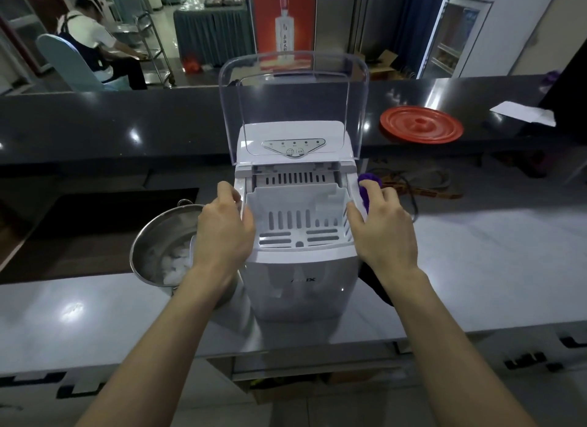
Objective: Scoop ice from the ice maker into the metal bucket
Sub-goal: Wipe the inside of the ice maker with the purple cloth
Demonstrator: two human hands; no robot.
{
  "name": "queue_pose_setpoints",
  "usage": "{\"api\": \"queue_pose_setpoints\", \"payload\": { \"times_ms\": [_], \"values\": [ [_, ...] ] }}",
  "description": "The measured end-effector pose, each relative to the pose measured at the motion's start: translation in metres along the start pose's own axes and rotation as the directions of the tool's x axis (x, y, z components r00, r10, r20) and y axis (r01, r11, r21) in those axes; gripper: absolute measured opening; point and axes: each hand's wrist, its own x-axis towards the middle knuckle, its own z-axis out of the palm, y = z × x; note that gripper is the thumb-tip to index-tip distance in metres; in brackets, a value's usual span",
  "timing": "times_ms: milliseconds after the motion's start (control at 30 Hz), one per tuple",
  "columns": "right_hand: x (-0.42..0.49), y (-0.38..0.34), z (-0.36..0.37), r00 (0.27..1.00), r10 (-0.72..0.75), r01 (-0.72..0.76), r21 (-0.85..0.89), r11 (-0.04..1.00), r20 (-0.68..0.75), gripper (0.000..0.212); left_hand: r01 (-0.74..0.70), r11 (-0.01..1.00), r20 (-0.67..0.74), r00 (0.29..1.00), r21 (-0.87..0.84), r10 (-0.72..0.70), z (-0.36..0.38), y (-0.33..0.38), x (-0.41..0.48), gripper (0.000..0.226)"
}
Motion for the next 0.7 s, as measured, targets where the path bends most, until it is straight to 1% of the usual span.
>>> {"api": "queue_pose_setpoints", "payload": {
  "times_ms": [100, 233, 333, 400, 467, 600, 700],
  "values": [
    [-0.001, 0.0, 0.0, 0.996, -0.046, 0.045, -0.006, 0.999, -0.077, 0.039, -0.026, 0.999, -0.064, 0.998, 0.034, 0.028, -0.003, -0.003, -0.001, 0.024],
    [-0.001, 0.001, -0.005, 0.984, -0.084, 0.085, -0.003, 0.996, -0.156, 0.034, -0.123, 0.991, -0.158, 0.979, 0.047, 0.129, -0.012, 0.003, -0.001, 0.029],
    [0.0, -0.001, -0.015, 0.968, -0.117, 0.123, 0.013, 0.992, -0.222, 0.031, -0.176, 0.984, -0.205, 0.964, -0.026, 0.167, -0.021, 0.017, 0.003, 0.032],
    [0.003, -0.006, -0.027, 0.945, -0.143, 0.16, 0.033, 0.987, -0.295, 0.029, -0.202, 0.977, -0.242, 0.953, -0.065, 0.181, -0.028, 0.025, 0.006, 0.035],
    [0.009, -0.013, -0.041, 0.916, -0.176, 0.204, 0.042, 0.978, -0.362, 0.029, -0.211, 0.972, -0.277, 0.945, -0.101, 0.176, -0.035, 0.03, 0.01, 0.038],
    [0.021, -0.028, -0.064, 0.866, -0.224, 0.273, 0.046, 0.961, -0.448, 0.03, -0.217, 0.964, -0.33, 0.931, -0.154, 0.157, -0.044, 0.035, 0.018, 0.044],
    [0.027, -0.035, -0.073, 0.838, -0.254, 0.308, 0.034, 0.951, -0.482, 0.031, -0.223, 0.945, -0.325, 0.936, -0.238, 0.139, -0.049, 0.039, 0.022, 0.042]
  ]
}}
